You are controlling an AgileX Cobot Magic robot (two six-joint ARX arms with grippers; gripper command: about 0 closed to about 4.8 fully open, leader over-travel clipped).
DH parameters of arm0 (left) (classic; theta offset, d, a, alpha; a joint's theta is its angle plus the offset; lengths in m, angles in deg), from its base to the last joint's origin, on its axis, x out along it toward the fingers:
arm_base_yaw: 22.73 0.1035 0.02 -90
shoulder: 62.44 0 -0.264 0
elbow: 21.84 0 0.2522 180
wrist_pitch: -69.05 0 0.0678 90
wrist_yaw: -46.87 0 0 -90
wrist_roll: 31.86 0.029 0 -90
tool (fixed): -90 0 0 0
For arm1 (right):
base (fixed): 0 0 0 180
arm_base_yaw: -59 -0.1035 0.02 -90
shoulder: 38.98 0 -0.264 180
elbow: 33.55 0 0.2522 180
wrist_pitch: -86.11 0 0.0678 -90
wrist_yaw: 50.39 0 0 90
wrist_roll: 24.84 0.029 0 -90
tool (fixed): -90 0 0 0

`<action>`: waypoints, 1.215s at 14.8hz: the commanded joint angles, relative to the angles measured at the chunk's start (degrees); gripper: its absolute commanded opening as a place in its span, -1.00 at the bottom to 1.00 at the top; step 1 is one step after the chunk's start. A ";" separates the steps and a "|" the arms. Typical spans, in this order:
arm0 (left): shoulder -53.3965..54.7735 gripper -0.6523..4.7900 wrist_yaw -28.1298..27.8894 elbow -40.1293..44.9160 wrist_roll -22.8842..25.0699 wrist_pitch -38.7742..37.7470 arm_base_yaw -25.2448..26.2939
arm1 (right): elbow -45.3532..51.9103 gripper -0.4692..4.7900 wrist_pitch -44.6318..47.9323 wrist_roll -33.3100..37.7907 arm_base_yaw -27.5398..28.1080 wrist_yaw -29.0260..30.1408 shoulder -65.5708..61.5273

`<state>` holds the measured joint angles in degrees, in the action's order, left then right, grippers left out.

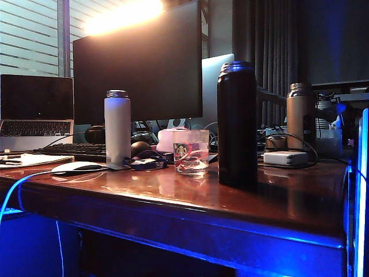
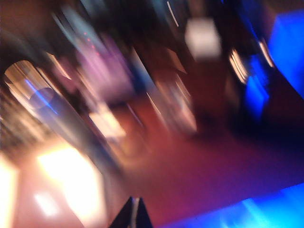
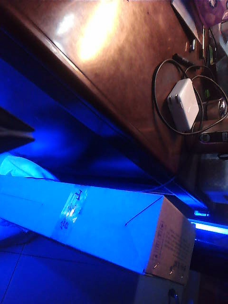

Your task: Pick up the black thermos, pour a little water from inside into the glass cup, then place the black thermos back on the table.

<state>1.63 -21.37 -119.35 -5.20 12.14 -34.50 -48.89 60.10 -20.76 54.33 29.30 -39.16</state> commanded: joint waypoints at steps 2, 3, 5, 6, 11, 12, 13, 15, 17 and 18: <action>-8.13 -0.77 -2.75 14.19 -12.37 24.61 5.90 | 0.07 -0.82 0.09 0.26 0.00 -0.07 0.04; -11.80 -0.77 -5.31 19.71 -15.69 26.40 7.78 | 0.07 -0.82 0.07 0.26 0.00 -0.09 0.04; -19.12 -0.77 -7.02 30.62 -17.81 29.38 11.08 | 0.07 -0.82 0.09 0.26 0.00 -0.07 0.04; -23.19 -0.77 -7.67 36.74 -18.78 32.68 12.07 | 0.07 -0.82 0.09 0.26 0.00 -0.09 0.04; -43.89 -0.77 -14.56 64.26 -27.08 41.16 13.46 | 0.07 -0.82 0.09 0.26 0.00 -0.07 0.04; -47.74 -0.77 -14.49 68.48 -28.96 41.09 13.44 | 0.07 -0.82 0.07 0.26 0.00 -0.09 0.04; -51.67 -0.77 -14.53 72.28 -30.77 40.94 13.44 | 0.07 -0.82 0.07 0.26 0.00 -0.07 0.04; -58.88 -0.77 -15.08 78.25 -32.74 40.06 13.42 | 0.07 -0.82 0.09 0.26 0.00 -0.09 0.04; -63.14 -0.77 -15.82 81.05 -34.16 36.00 13.42 | 0.07 -0.82 0.09 0.26 0.00 -0.09 0.04; -64.08 -0.77 -16.00 81.96 -33.81 34.62 13.42 | 0.07 -0.82 0.09 0.26 0.00 -0.09 0.04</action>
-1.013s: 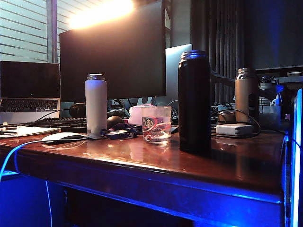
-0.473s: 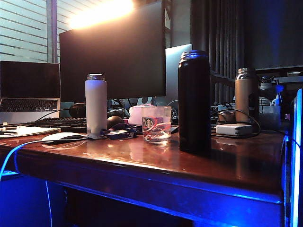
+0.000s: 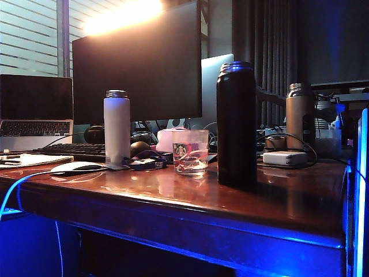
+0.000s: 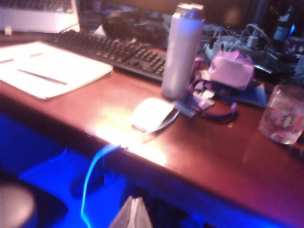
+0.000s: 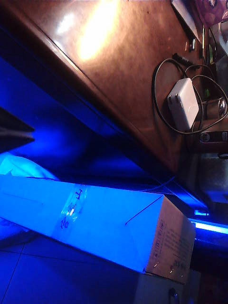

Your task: Pick up the black thermos, pour a little water from inside into the glass cup, then place the black thermos back on the table.

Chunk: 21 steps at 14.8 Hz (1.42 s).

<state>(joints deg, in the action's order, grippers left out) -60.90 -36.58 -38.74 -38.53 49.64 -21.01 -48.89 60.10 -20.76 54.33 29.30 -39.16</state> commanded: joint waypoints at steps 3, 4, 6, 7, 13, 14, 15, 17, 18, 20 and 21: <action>-1.49 -0.77 -2.21 2.80 2.67 -4.48 -0.11 | 0.07 -0.82 0.09 0.26 0.00 -0.09 0.04; -1.49 -0.77 -3.19 2.80 4.85 -4.59 -0.09 | 0.07 -0.82 0.09 0.26 0.00 -0.09 0.04; -1.49 -0.77 -4.22 2.80 5.68 -4.74 -0.07 | 0.07 -0.82 0.09 0.26 0.00 -0.09 0.04; -1.49 -0.77 -3.74 2.80 5.64 -4.55 -0.07 | 0.07 -0.82 0.09 0.26 0.00 -0.09 0.04; -1.49 -0.77 -3.80 2.80 5.64 -4.57 -0.07 | 0.07 -0.82 0.09 0.26 0.00 -0.07 0.04; -1.49 -0.77 -3.80 2.80 5.64 -4.57 -0.07 | 0.07 -0.82 0.09 0.26 0.00 -0.09 0.04; -1.49 -0.77 -3.80 2.80 5.64 -4.57 -0.07 | 0.07 -0.82 0.09 0.26 0.00 -0.09 0.04; -1.49 -0.77 -3.80 2.80 5.64 -4.57 -0.07 | 0.07 -0.82 0.09 0.26 0.00 -0.07 0.04; -1.49 -0.77 -3.80 2.80 5.64 -4.57 -0.07 | 0.07 -0.82 0.09 0.26 0.00 -0.07 0.04; -1.49 -0.77 -3.80 2.80 5.64 -4.57 -0.07 | 0.07 -0.82 0.09 0.26 0.00 -0.07 0.04; -1.49 -0.77 -3.80 2.80 5.64 -4.57 -0.07 | 0.07 -0.82 0.09 0.26 0.00 -0.09 0.04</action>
